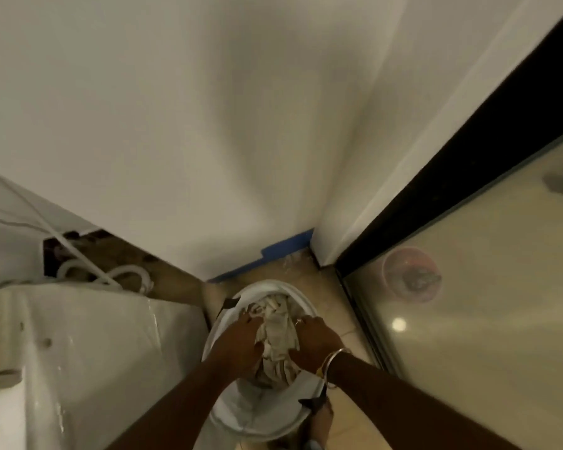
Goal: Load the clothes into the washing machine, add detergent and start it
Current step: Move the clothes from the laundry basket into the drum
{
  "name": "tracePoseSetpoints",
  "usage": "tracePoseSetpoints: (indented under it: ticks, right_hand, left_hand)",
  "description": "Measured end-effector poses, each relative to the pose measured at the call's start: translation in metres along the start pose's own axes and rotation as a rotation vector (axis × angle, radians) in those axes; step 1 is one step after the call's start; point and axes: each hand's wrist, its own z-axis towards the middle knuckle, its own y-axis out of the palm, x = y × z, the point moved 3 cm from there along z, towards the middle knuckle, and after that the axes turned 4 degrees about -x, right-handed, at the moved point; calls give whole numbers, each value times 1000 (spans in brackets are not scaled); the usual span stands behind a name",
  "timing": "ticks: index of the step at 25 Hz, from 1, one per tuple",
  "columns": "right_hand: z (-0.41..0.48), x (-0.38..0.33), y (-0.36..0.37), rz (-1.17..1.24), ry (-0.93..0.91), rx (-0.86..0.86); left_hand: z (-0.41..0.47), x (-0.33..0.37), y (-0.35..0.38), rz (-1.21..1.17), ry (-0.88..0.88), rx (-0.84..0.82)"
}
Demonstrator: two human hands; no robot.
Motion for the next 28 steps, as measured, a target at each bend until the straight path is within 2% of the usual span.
tracePoseSetpoints:
  ticks: [7,11,18,21,24,26,28]
  right_hand:
    - [87,38,96,55,5,-135]
    - [140,47,153,57,6,-163]
    - [239,75,217,-21,169,-206]
    - [266,83,223,-75,181,-127]
    - [300,90,245,-75,223,-87]
    - [316,92,259,-68,282,-104]
    - [326,100,269,-85,290,-200]
  left_hand:
    - [67,-79,122,-30,-120,-245]
    - [86,-112,172,-32,-194,-297]
    - [161,-168,250,-191,-265,-315]
    - [207,-195,291,-128,-205,-264]
    - [245,-196,304,-48,-159,-305]
    - [259,-193,302,-17,-192,-297]
    - [272,-201,314,59,-150,-292]
